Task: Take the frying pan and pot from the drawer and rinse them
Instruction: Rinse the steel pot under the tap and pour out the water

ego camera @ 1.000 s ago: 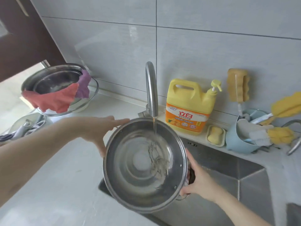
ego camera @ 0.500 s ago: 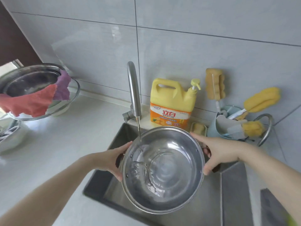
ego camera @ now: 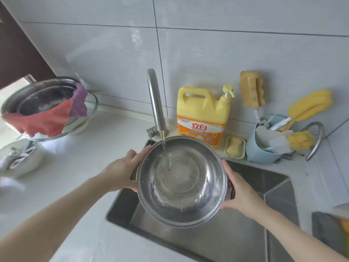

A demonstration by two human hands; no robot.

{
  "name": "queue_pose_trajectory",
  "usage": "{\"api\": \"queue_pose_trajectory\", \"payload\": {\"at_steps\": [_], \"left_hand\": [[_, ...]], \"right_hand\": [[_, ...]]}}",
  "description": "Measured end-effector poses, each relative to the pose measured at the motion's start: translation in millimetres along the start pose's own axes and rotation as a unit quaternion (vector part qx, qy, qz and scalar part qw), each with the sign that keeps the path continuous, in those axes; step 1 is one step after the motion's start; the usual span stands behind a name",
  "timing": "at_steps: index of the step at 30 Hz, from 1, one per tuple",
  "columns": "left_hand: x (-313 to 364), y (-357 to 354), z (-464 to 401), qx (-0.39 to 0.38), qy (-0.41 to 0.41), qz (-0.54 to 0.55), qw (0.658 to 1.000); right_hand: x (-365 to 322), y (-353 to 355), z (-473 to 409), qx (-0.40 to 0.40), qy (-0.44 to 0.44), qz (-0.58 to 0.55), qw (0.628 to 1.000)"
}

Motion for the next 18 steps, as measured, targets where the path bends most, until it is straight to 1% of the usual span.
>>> {"api": "queue_pose_trajectory", "payload": {"at_steps": [2,5,9,11,13,16,18], "left_hand": [[4.3,-9.8,2.4,0.074,-0.01,-0.013,0.997],[16.9,-19.4,9.6,0.188,-0.044,-0.047,0.98],[31.6,-24.0,22.6,0.294,-0.062,-0.04,0.953],[36.0,-21.7,31.7,0.339,-0.075,-0.043,0.937],[38.9,-19.8,39.2,0.361,-0.08,-0.047,0.928],[40.6,-16.4,48.3,0.369,-0.088,-0.05,0.924],[39.4,-16.1,53.5,0.365,-0.079,-0.05,0.926]], "right_hand": [[4.4,9.0,2.4,0.03,0.019,0.056,0.998],[7.3,20.8,10.4,0.056,0.067,0.135,0.987],[-2.1,30.1,26.3,0.108,0.172,0.208,0.957],[-6.1,33.3,34.6,0.138,0.209,0.237,0.939],[-10.4,37.3,42.4,0.161,0.24,0.263,0.921],[-16.2,40.3,49.5,0.149,0.265,0.295,0.906],[-19.9,40.6,50.9,0.141,0.279,0.299,0.902]]}}
Point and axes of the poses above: each hand's wrist, its own z-axis away from the middle knuckle, its own y-axis out of the back of the hand, x = y × z, the point moved 6 cm from there along -z, towards the middle knuckle, and after that the axes turned 3 degrees about -z, right-handed, at the moved point
